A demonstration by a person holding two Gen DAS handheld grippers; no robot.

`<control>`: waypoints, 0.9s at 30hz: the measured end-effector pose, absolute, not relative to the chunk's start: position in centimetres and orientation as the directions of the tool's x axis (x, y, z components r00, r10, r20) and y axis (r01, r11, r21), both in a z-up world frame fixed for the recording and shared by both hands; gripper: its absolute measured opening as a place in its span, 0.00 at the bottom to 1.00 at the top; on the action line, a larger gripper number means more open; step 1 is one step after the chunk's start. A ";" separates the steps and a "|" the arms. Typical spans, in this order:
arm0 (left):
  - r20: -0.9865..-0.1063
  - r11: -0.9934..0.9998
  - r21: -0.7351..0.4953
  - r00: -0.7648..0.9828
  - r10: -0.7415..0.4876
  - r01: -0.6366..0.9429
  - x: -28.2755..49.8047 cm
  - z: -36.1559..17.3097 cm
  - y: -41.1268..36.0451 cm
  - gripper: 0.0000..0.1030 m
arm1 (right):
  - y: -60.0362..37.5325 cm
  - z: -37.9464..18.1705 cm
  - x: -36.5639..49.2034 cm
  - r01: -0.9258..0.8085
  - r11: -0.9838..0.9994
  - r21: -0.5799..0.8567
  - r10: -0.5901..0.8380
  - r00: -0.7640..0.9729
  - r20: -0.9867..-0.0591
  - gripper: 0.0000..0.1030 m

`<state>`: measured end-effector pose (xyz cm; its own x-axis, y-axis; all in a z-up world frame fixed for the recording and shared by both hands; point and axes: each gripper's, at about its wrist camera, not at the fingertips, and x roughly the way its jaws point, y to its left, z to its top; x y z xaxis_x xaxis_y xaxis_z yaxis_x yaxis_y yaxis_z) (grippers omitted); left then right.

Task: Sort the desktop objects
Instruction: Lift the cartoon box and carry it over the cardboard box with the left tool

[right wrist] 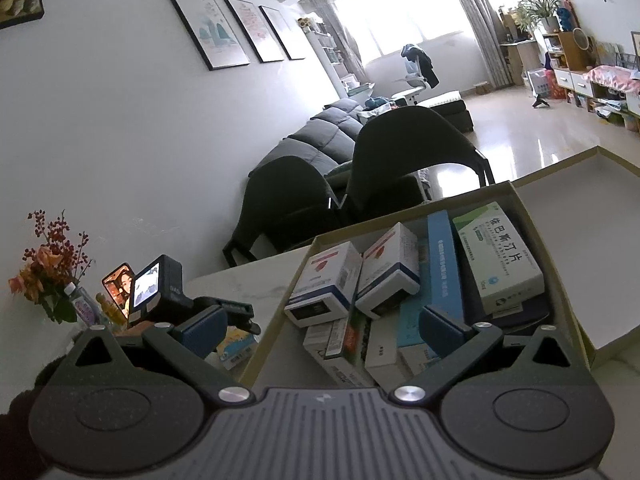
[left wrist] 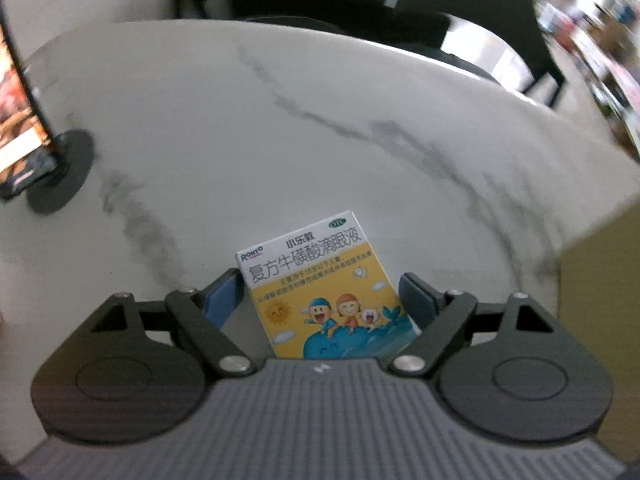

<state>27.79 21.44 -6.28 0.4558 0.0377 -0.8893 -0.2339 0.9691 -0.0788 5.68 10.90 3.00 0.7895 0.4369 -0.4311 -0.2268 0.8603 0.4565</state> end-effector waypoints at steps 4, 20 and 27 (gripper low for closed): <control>-0.894 0.989 -0.084 0.448 -0.022 -0.118 26.5 -6.2 20.7 0.82 | 11.5 3.3 5.3 -0.235 0.863 0.448 0.437 0.791 -0.427 0.99; -0.911 0.964 0.038 0.405 -0.073 0.261 21.7 -6.8 16.3 0.87 | 12.9 4.2 3.2 -0.259 0.870 0.421 0.437 0.801 -0.410 0.99; -0.900 0.985 0.002 0.429 -0.074 0.174 20.8 -6.6 16.7 0.69 | 13.0 4.3 2.6 -0.266 0.870 0.416 0.440 0.801 -0.407 0.99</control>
<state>20.80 16.66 -6.60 0.4290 -0.0742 -0.9003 0.1743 0.9847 0.0019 2.65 12.98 4.34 0.8007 0.4398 -0.4068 -0.2664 0.8695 0.4159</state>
